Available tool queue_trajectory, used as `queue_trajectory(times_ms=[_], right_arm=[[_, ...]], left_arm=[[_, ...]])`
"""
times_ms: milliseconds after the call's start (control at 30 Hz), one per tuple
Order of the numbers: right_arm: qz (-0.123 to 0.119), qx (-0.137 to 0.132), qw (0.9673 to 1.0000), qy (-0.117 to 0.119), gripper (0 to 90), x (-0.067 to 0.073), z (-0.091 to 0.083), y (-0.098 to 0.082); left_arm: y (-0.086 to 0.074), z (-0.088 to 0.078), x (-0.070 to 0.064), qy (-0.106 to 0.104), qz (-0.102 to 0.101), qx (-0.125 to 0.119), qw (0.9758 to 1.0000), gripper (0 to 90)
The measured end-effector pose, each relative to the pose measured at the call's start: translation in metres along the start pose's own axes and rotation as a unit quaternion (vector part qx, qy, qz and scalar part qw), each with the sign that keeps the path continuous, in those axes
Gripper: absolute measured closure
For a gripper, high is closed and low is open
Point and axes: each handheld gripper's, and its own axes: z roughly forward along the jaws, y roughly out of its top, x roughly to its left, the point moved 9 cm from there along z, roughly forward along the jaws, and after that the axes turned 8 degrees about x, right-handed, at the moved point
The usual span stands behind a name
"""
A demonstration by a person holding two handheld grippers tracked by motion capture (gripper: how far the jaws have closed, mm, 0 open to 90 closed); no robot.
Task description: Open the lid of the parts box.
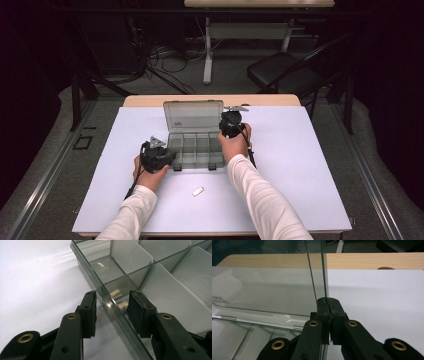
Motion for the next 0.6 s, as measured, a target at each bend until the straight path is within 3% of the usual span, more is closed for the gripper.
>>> queue_trajectory(times_ms=[600], right_arm=[[0.002,-0.003,1.0,-0.004,89.3,-0.005,0.02,0.007]], left_arm=[[0.0,0.0,0.0,0.0,-0.004,0.0,1.0,58.8]])
